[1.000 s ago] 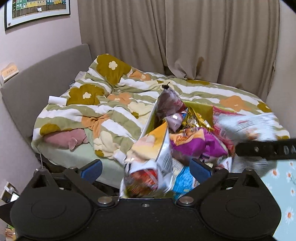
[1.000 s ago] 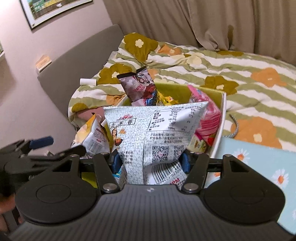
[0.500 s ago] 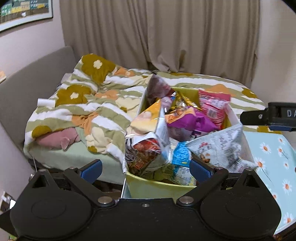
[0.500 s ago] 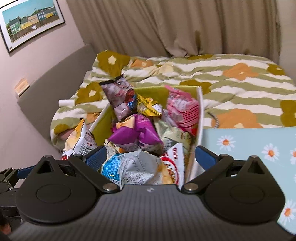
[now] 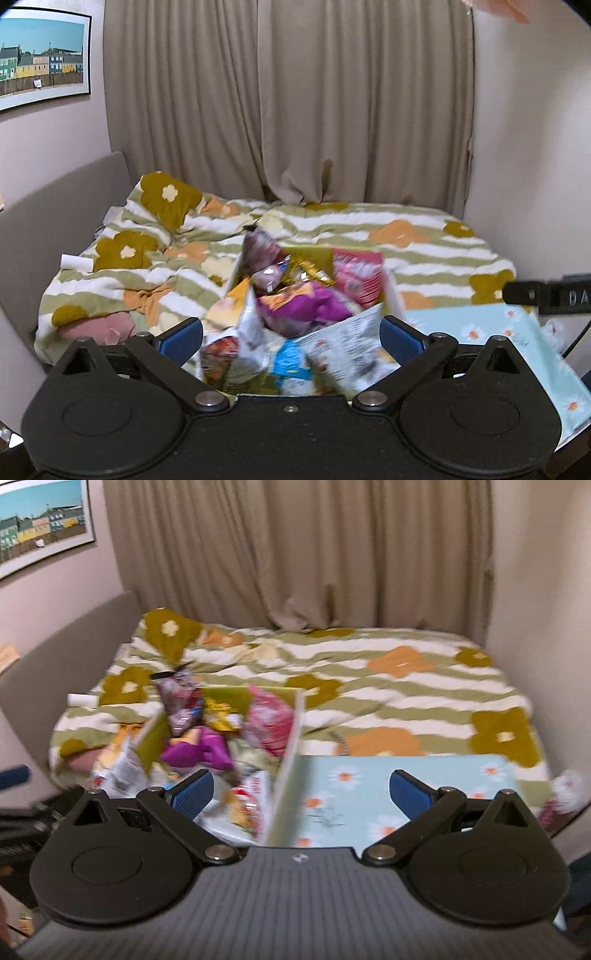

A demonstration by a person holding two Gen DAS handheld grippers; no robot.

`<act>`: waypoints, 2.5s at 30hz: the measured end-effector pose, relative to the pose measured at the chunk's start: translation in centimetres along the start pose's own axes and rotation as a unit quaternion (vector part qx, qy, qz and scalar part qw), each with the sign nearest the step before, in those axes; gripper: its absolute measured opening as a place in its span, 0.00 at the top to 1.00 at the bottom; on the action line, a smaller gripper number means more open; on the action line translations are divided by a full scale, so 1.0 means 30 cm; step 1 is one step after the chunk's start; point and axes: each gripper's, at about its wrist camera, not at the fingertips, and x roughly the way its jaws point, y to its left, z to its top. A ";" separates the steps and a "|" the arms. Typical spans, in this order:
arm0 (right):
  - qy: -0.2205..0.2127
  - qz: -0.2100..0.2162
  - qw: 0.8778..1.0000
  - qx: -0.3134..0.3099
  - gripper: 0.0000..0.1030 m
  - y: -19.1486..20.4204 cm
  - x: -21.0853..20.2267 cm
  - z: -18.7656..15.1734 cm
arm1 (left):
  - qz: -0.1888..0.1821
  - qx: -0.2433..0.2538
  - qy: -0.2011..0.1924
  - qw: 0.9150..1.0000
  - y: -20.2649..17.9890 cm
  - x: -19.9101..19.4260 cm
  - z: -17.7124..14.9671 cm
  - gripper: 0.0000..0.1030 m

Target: Organize snacks

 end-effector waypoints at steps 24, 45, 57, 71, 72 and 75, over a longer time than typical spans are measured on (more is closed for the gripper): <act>0.011 -0.071 0.997 0.005 0.00 -0.182 -0.198 -0.216 | -0.003 0.027 0.001 1.000 -0.188 -0.084 -0.107 0.00; 0.026 -0.065 0.997 0.014 0.00 -0.172 -0.181 -0.233 | -0.002 0.037 0.004 0.999 -0.194 -0.085 -0.125 0.00; 0.025 -0.074 0.997 0.024 0.00 -0.186 -0.182 -0.230 | -0.017 0.034 0.006 0.999 -0.191 -0.079 -0.119 0.00; 0.029 -0.078 0.996 0.032 0.00 -0.201 -0.181 -0.233 | -0.018 0.039 0.007 0.999 -0.210 -0.083 -0.120 0.00; 0.029 -0.078 0.996 0.032 0.00 -0.200 -0.181 -0.233 | -0.019 0.039 0.007 0.999 -0.210 -0.082 -0.120 0.00; 0.029 -0.078 0.996 0.032 0.00 -0.200 -0.181 -0.233 | -0.017 0.041 0.009 0.999 -0.218 -0.082 -0.123 0.00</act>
